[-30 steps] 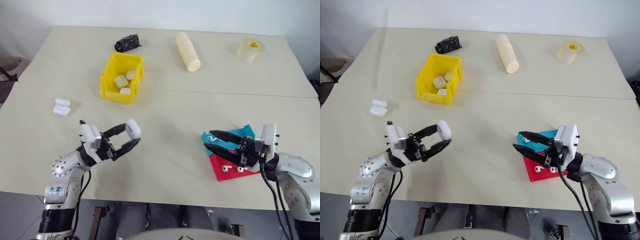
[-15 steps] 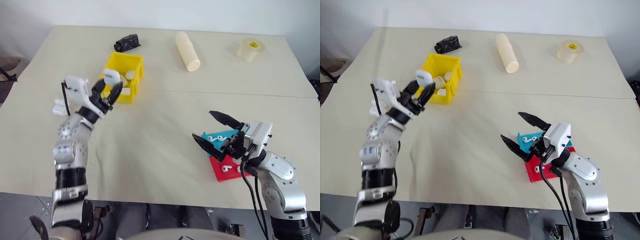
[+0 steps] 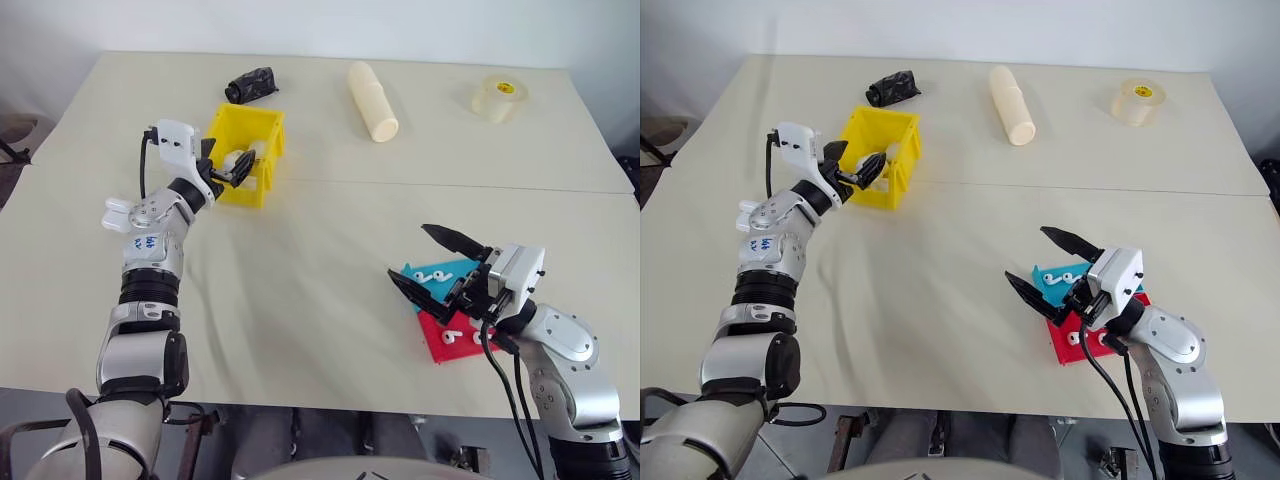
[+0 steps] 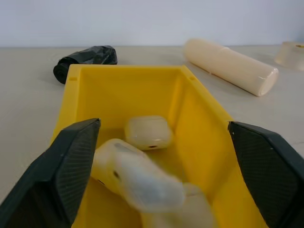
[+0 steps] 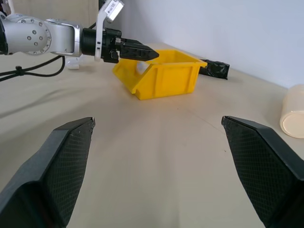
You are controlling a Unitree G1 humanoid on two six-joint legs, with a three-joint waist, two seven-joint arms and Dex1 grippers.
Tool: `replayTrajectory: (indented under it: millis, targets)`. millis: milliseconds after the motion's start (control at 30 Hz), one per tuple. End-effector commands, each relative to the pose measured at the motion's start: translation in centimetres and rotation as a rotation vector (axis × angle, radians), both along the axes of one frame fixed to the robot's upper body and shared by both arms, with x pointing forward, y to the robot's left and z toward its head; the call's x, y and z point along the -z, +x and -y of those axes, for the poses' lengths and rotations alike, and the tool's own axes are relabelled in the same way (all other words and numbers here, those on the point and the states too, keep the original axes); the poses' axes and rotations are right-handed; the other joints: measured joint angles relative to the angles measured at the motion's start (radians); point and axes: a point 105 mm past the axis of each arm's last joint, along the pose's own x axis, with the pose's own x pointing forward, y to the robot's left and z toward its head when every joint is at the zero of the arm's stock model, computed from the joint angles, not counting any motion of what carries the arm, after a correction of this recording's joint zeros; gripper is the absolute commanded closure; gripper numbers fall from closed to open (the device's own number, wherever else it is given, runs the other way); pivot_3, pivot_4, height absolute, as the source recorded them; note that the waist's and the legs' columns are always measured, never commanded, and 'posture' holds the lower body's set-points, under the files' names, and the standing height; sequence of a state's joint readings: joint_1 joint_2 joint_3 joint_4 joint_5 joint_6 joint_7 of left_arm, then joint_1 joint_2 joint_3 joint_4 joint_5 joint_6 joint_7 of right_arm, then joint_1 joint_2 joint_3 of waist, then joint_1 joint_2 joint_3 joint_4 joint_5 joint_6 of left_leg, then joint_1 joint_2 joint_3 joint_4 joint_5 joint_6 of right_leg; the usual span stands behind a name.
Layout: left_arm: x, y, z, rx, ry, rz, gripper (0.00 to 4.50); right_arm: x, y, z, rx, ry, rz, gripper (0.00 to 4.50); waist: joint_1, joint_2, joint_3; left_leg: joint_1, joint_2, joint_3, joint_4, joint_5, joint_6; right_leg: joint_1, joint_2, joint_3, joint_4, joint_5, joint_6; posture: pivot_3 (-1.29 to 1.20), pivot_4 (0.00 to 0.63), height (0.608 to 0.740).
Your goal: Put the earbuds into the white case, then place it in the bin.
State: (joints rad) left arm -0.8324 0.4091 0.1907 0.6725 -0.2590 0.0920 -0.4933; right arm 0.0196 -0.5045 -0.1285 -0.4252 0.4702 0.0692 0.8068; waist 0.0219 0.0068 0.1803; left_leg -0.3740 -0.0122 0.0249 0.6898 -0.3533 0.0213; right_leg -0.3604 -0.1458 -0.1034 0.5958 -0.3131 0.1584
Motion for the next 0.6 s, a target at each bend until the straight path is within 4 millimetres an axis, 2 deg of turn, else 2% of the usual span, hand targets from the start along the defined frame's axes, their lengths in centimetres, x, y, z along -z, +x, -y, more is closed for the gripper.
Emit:
replayTrajectory:
  millis: [33, 133, 233, 367, 467, 600]
  targets:
    - [-1.2, -1.8, 0.4, 0.110, 0.017, 0.051, 0.08, -0.5, -0.4, 1.0, -0.012, -0.032, 0.013, 0.00, -0.001, 0.000, 0.000, 0.000, 0.000, 0.000, 0.000, 0.000, 0.000, 0.000, 0.000, 0.000, 0.000, 0.000, 0.000, 0.00, 0.150, 0.740]
    - [-0.9, -4.5, 0.8, 0.251, 0.107, 0.053, 0.08, 0.1, -0.6, 1.9, -0.044, -0.077, -0.035, 0.00, -0.006, -0.001, 0.000, 0.000, 0.001, 0.000, 0.000, 0.000, 0.000, -0.001, 0.000, 0.000, 0.000, 0.000, 0.000, 0.00, 0.150, 0.740]
    - [-0.7, -8.7, 0.4, 0.431, 0.223, 0.093, 0.08, 1.0, -1.0, 3.2, -0.082, -0.140, -0.098, 0.00, -0.007, -0.001, 0.000, 0.000, 0.002, -0.001, -0.001, 0.000, 0.000, -0.001, 0.000, 0.000, 0.000, 0.000, 0.000, 0.00, 0.150, 0.740]
    - [1.4, -12.8, -0.7, 0.554, 0.362, 0.041, 0.08, 1.4, -1.5, 4.6, -0.125, -0.191, -0.103, 0.00, -0.009, 0.000, 0.001, 0.003, 0.007, 0.000, -0.002, 0.000, 0.000, 0.001, 0.000, 0.000, -0.001, 0.000, 0.000, 0.00, 0.150, 0.740]
    - [3.1, -14.5, -1.3, 0.578, 0.466, 0.020, 0.08, 1.9, -1.8, 5.7, -0.158, -0.241, -0.124, 0.00, -0.004, 0.001, 0.001, 0.005, 0.007, 0.000, -0.002, 0.000, 0.000, 0.002, -0.001, 0.001, -0.001, 0.000, 0.000, 0.00, 0.150, 0.740]
    - [4.1, -15.6, -0.5, 0.610, 0.497, 0.060, 0.08, 1.7, -1.8, 7.2, -0.160, -0.244, -0.156, 0.00, 0.005, 0.001, 0.001, 0.004, 0.007, 0.000, -0.002, 0.000, 0.000, 0.002, -0.002, 0.000, -0.001, 0.000, -0.001, 0.00, 0.150, 0.740]
